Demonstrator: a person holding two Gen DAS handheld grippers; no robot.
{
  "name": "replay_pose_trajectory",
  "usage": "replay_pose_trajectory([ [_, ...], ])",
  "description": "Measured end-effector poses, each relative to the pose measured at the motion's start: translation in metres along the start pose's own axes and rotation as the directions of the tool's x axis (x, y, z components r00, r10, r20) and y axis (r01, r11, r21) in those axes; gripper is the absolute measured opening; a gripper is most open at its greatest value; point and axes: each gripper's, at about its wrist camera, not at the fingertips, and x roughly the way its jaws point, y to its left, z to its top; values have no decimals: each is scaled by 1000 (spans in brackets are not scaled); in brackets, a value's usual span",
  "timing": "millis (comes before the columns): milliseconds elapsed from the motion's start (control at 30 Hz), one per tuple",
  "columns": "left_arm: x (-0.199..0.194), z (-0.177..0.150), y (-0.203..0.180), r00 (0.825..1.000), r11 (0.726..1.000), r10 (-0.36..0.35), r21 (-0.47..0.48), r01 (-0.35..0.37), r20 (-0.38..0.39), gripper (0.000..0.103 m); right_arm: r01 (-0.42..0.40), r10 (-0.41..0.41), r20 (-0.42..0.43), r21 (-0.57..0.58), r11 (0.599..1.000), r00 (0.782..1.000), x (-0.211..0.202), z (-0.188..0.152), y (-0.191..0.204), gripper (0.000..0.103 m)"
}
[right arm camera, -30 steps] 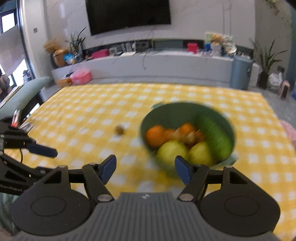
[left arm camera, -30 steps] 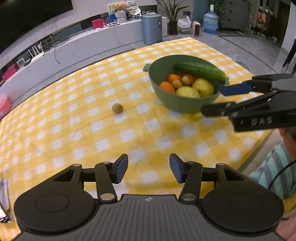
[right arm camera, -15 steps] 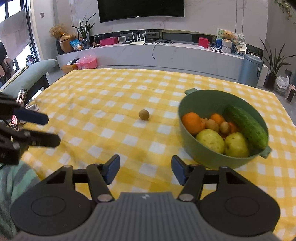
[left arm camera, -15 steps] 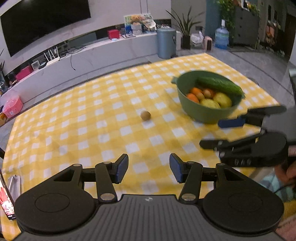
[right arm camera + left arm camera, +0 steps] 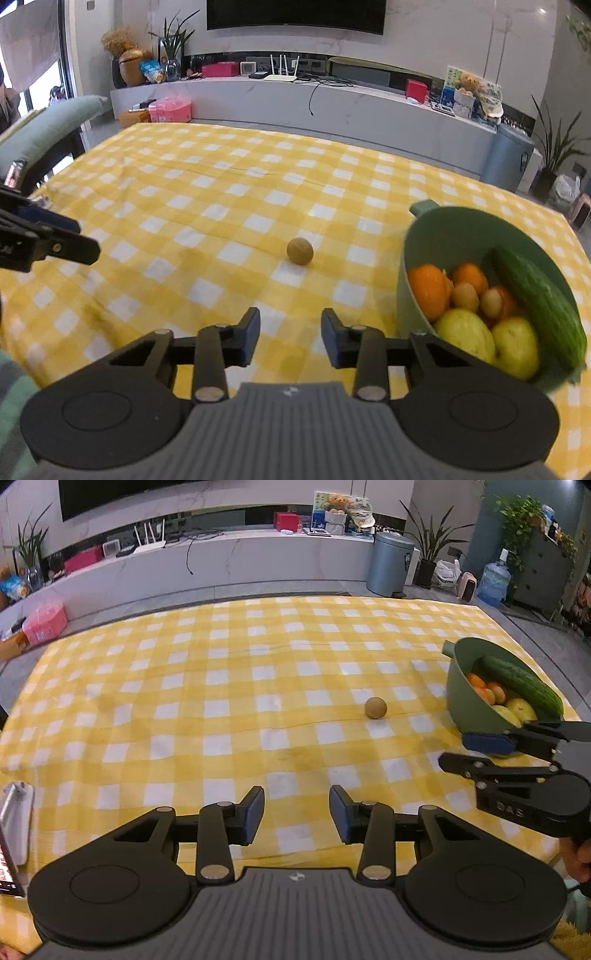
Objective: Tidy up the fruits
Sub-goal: 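Grasp the last brown kiwi with the right tool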
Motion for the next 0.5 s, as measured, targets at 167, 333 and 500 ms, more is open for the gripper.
replay_pose_trajectory([
  [167, 15, 7, 9, 1000, 1000, -19, -8, 19, -16, 48, 28, -27, 13, -33, 999, 1000, 29, 19, 6, 31],
  [333, 33, 10, 14, 999, 1000, -30, -6, 30, -42, 48, 59, -59, 10, -62, 996, 998, 60, 33, 11, 34],
  [500, 47, 10, 15, 996, 999, -46, 11, 47, -73, 48, 78, -79, -8, -73, 994, 997, 87, 42, 8, 35],
])
